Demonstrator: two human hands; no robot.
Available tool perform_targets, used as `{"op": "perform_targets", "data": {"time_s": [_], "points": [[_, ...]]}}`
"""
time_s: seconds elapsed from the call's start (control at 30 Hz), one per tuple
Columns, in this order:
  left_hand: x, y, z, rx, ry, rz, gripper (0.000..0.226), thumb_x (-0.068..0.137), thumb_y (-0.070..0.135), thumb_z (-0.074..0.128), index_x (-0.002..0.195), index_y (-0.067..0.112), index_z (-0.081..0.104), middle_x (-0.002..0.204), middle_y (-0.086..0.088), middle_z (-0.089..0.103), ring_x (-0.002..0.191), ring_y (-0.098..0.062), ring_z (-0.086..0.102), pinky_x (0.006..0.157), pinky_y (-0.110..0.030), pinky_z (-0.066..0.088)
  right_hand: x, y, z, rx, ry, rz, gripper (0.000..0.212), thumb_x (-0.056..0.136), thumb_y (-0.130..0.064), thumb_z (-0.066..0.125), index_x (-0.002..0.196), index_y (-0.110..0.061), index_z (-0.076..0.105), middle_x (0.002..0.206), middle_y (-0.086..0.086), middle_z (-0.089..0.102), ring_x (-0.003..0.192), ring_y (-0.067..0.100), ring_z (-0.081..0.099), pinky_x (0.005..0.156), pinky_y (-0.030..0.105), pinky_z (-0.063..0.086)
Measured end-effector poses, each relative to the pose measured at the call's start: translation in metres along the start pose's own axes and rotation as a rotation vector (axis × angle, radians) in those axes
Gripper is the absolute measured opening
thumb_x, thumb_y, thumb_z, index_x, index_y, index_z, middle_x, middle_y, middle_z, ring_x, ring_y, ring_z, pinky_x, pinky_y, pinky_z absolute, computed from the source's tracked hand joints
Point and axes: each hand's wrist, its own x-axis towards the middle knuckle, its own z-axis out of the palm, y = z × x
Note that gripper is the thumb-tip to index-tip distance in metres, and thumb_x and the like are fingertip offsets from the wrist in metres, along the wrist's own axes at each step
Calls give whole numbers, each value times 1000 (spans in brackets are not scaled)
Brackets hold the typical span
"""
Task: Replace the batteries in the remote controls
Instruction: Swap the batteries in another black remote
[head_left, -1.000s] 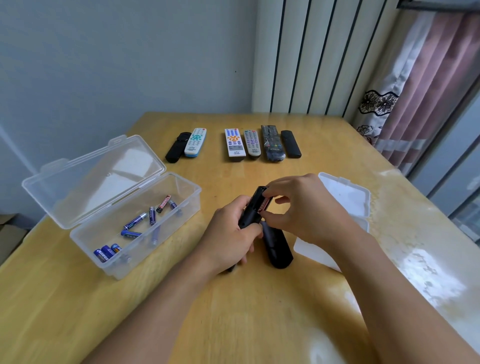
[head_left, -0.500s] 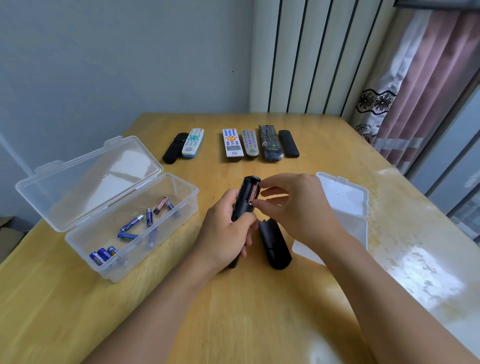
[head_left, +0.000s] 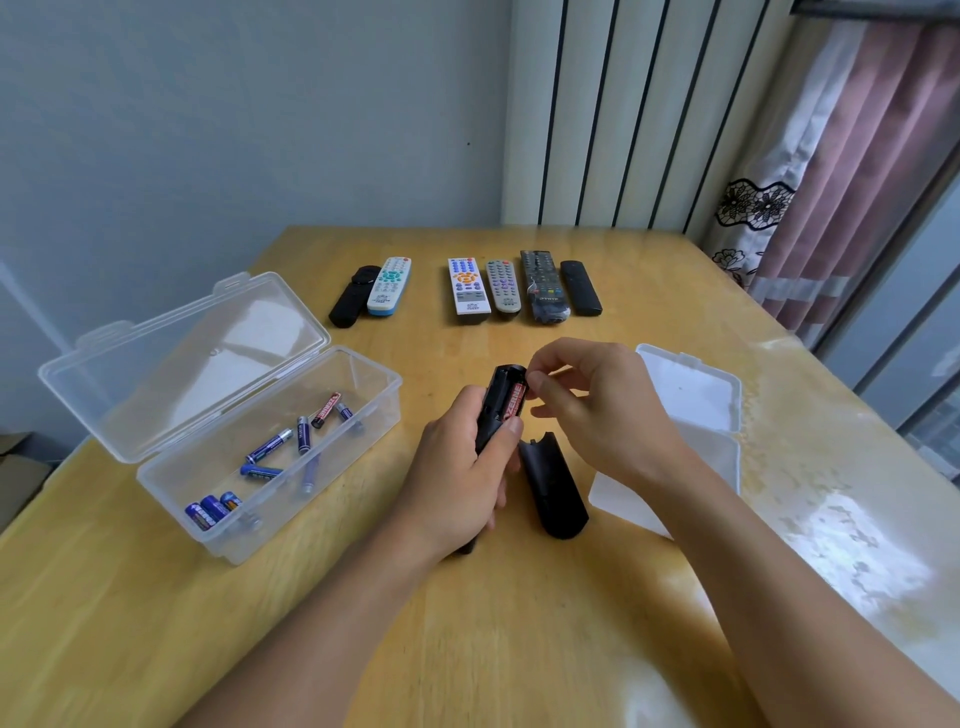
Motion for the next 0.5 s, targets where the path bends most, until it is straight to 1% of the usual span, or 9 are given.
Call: {"op": "perform_targets", "data": {"time_s": [0.07, 0.13, 0.23, 0.33, 0.43, 0.5], "points": [[-1, 1, 1, -14, -7, -5, 11, 106, 28, 49, 100, 19, 53, 72, -10, 61, 42, -13, 53, 38, -27, 43, 0, 0, -2, -5, -6, -15, 14, 97, -11, 61, 87, -17, 68, 84, -6, 73, 72, 2, 73, 67, 31, 61], [-2, 2, 3, -13, 0, -11, 16, 107, 29, 45, 97, 19, 52, 71, -10, 61, 42, -14, 53, 38, -27, 43, 0, 0, -2, -9, -7, -29, 16, 96, -8, 60, 84, -17, 67, 83, -4, 74, 73, 3, 73, 67, 28, 59], [-3, 4, 5, -9, 5, -9, 20, 109, 28, 40, 97, 16, 51, 69, -11, 60, 42, -15, 53, 38, -28, 43, 0, 1, -3, -16, -14, -34, 20, 95, -5, 58, 82, -18, 66, 84, -2, 75, 75, 4, 73, 69, 26, 58], [-4, 5, 6, -1, 15, -5, 20, 109, 27, 40, 100, 13, 52, 64, -5, 57, 41, -15, 51, 38, -28, 43, 0, 0, -5, 10, -29, -35, 20, 94, -1, 56, 83, -14, 65, 87, 2, 74, 78, 6, 74, 72, 27, 59], [-6, 6, 9, -23, 20, -15, 19, 108, 26, 41, 102, 13, 53, 67, -6, 59, 43, -18, 53, 38, -29, 44, -1, 1, -6, 23, -41, -29, 18, 94, -1, 55, 83, -12, 65, 88, 3, 74, 78, 6, 75, 73, 30, 59], [-6, 6, 8, -20, 33, -9, 18, 108, 26, 42, 101, 15, 53, 67, -6, 59, 42, -17, 53, 38, -28, 44, -1, 0, -4, 61, -27, -22, 16, 94, -3, 59, 84, -13, 66, 87, 2, 75, 78, 6, 75, 73, 32, 61]]}}
